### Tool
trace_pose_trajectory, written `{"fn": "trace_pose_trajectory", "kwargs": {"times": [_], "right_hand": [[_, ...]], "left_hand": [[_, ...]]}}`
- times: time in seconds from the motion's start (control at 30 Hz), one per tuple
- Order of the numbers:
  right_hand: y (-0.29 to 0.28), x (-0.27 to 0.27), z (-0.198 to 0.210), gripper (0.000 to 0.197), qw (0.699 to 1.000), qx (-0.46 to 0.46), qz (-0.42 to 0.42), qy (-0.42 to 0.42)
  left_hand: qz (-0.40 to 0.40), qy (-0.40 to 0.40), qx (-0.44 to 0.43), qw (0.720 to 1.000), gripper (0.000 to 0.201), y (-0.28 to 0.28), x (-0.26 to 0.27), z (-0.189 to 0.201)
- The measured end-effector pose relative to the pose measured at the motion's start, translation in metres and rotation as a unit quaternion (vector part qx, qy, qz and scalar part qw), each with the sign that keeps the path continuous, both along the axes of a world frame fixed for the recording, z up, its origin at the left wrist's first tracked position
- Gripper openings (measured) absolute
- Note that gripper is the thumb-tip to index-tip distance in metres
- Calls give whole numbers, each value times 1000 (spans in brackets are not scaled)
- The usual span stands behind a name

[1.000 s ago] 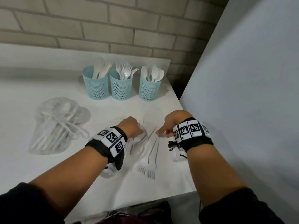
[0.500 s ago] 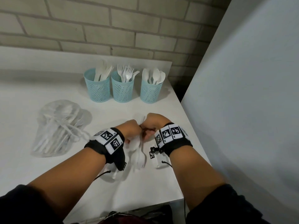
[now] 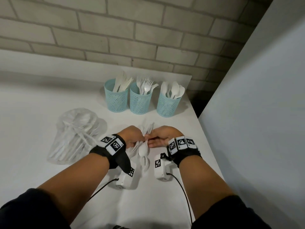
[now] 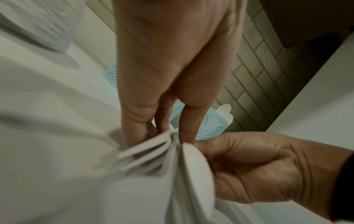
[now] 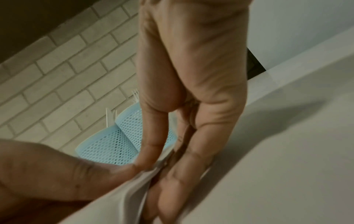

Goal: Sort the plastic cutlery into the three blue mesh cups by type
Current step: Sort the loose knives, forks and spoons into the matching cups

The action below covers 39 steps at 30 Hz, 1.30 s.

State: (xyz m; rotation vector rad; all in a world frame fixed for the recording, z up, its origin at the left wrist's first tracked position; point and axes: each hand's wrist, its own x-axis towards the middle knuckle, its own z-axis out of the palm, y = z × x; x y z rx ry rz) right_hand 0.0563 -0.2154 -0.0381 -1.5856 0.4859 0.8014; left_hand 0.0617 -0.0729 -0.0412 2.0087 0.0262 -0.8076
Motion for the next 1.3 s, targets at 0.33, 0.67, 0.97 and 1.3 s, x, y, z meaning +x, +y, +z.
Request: {"fn": "trace_pose_trajectory", "kwargs": {"times": [0.33, 0.67, 0.97, 1.3], "right_hand": [[4, 2, -10, 11, 991, 81, -52, -96], [14, 15, 13, 5, 969, 80, -121, -202], [-1, 15, 50, 17, 950, 10, -106, -293], [-13, -5, 82, 67, 947, 221, -16, -234]], "left_hand": [[97, 100, -260, 956, 21, 13, 5, -2], [123, 32, -317, 940, 40, 22, 3, 1], [165, 38, -353, 920, 21, 26, 4, 7], [208, 19, -389, 897, 6, 29, 8, 14]]}}
